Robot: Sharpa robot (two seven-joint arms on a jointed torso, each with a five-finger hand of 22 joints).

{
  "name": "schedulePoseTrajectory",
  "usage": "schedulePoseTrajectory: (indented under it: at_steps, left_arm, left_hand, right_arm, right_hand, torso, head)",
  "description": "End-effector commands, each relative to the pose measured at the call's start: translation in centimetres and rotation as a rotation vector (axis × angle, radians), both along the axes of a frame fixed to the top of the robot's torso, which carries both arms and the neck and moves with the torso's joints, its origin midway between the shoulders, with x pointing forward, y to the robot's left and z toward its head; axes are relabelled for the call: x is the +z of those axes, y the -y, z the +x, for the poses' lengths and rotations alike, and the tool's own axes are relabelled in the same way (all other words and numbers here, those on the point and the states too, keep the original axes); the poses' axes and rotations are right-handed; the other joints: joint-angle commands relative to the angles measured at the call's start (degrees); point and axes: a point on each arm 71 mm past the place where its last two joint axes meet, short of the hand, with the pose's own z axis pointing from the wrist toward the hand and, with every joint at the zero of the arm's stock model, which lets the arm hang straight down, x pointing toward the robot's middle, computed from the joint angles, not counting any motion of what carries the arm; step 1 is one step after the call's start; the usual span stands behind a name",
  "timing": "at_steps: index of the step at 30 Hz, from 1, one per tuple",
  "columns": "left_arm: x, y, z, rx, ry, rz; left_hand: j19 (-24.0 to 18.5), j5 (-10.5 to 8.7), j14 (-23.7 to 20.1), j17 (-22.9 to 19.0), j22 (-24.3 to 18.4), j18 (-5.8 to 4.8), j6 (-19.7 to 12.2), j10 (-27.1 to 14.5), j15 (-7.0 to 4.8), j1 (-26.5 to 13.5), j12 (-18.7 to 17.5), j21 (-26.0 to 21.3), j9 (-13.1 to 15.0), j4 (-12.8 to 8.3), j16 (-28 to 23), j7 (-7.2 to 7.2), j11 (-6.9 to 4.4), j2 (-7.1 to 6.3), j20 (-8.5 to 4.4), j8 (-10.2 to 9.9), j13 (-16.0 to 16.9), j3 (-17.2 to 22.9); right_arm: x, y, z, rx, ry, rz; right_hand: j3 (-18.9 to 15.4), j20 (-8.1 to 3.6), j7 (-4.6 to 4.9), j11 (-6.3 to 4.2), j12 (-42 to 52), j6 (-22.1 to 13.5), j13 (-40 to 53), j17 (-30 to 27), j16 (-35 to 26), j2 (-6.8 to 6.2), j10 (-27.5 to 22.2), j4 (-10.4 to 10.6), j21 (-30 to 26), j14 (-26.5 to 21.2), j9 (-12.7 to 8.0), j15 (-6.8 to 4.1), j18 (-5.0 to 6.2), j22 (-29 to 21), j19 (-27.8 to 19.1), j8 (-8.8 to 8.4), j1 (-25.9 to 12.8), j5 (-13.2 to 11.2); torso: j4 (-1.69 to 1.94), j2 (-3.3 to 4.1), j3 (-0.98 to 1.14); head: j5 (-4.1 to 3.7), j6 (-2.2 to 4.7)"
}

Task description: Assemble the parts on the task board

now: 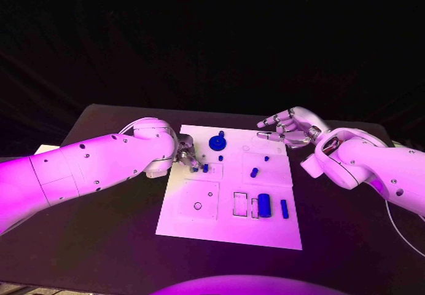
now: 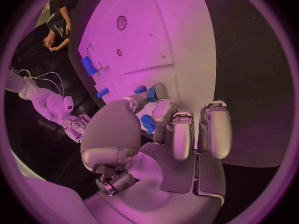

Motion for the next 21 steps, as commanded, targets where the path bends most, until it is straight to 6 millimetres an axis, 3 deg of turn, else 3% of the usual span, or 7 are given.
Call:
schedulePoseTrajectory:
  at_steps: [1, 21]
  left_arm:
    - [-0.28, -0.24, 0.04, 0.015, -0.001, 0.011]
    - [-0.24, -1.16, 0.26, 0.014, 0.02, 0.06]
  left_hand:
    - [1.47, -0.3, 6.02, 15.08, 6.33, -0.42, 0.56, 0.39, -0.37, -0.26, 0.37, 0.11, -0.1, -0.34, 0.17, 0.01, -0.12, 0.13, -0.61, -0.35, 0.09, -0.36]
    - [1.53, -0.27, 6.02, 15.08, 6.41, -0.43, 0.83, 0.64, -0.6, 1.55, 0.38, 0.09, -0.32, -2.18, 0.17, -0.29, -0.4, 0.5, -0.85, -0.62, 0.29, -0.38]
  right_arm:
    - [-0.06, -0.13, -0.07, 0.016, -0.004, -0.003]
    - [-0.13, -0.08, -0.02, 0.015, -0.006, -0.004]
  right_hand:
    - [-0.12, -0.03, 0.05, 0.12, -0.03, 0.27, -0.1, 4.75, -0.36, 0.42, -0.32, -0.17, -0.18, 3.47, 0.07, -0.27, 0.95, -0.07, -0.45, 0.19, 0.04, 0.36]
    - [-0.15, -0.04, 0.05, 0.12, -0.09, 0.25, -0.16, 4.71, -0.41, 0.42, -0.36, -0.25, -0.22, 3.46, 0.08, -0.28, 0.96, -0.12, -0.46, 0.18, 0.09, 0.53]
  torso:
    - [-0.02, -0.01, 0.0]
    - [0.05, -0.02, -0.02]
  head:
    - [-0.07, -0.02]
    - [-0.26, -0.55]
